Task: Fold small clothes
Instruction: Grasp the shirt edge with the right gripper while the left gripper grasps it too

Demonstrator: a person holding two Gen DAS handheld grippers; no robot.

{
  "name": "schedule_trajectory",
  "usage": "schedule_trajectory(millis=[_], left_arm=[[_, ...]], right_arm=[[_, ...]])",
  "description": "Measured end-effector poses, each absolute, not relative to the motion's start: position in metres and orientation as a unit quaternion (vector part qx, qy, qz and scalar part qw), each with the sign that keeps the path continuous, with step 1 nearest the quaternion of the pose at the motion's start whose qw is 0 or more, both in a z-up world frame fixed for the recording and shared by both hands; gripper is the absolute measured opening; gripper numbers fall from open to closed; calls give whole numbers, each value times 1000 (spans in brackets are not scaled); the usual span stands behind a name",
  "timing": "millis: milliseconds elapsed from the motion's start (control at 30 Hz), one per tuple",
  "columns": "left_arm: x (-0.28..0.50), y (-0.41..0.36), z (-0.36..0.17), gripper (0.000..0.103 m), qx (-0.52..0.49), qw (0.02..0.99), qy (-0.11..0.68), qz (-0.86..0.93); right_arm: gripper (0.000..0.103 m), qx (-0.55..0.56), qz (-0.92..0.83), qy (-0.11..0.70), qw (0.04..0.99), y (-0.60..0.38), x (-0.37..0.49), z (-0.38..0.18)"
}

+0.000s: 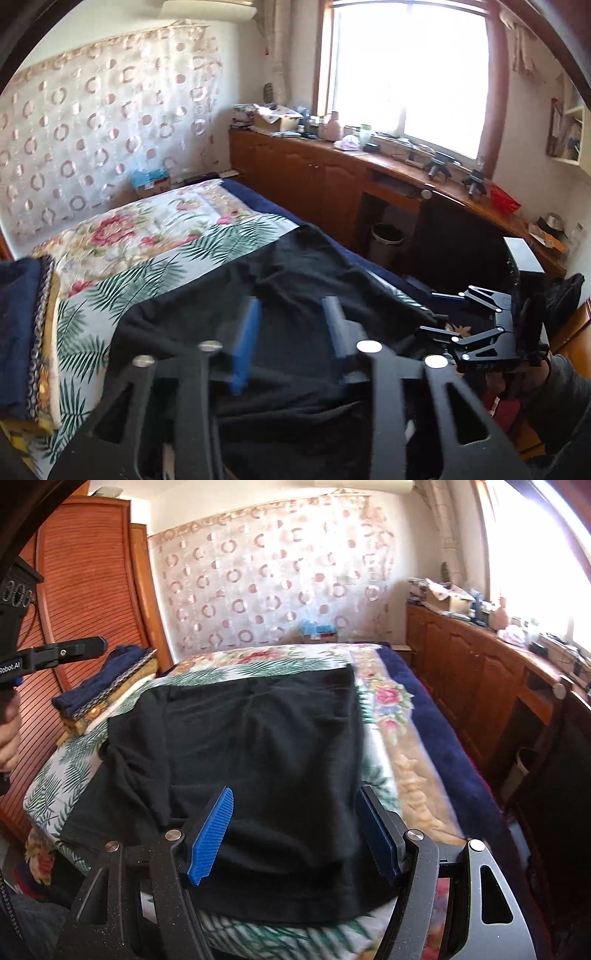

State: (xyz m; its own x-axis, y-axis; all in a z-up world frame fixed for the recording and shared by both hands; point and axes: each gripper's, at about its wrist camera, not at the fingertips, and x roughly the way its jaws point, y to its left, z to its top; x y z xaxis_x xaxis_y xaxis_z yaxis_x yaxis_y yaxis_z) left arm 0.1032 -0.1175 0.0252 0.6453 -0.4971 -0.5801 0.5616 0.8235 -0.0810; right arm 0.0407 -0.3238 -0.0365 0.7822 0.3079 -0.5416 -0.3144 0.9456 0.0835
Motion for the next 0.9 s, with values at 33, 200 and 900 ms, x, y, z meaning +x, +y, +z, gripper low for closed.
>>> schedule_trajectory(millis=[33, 200, 900], left_arm=[[106, -109, 21, 50, 49, 907, 306, -285], [114, -66, -4, 58, 41, 918, 323, -227], [165, 21, -105, 58, -21, 896, 423, -136]], right_arm=[[71, -9, 171, 287, 942, -319, 44, -38], [71, -31, 212, 295, 931, -282, 56, -41], [48, -97, 303, 339, 885, -211, 104, -73]])
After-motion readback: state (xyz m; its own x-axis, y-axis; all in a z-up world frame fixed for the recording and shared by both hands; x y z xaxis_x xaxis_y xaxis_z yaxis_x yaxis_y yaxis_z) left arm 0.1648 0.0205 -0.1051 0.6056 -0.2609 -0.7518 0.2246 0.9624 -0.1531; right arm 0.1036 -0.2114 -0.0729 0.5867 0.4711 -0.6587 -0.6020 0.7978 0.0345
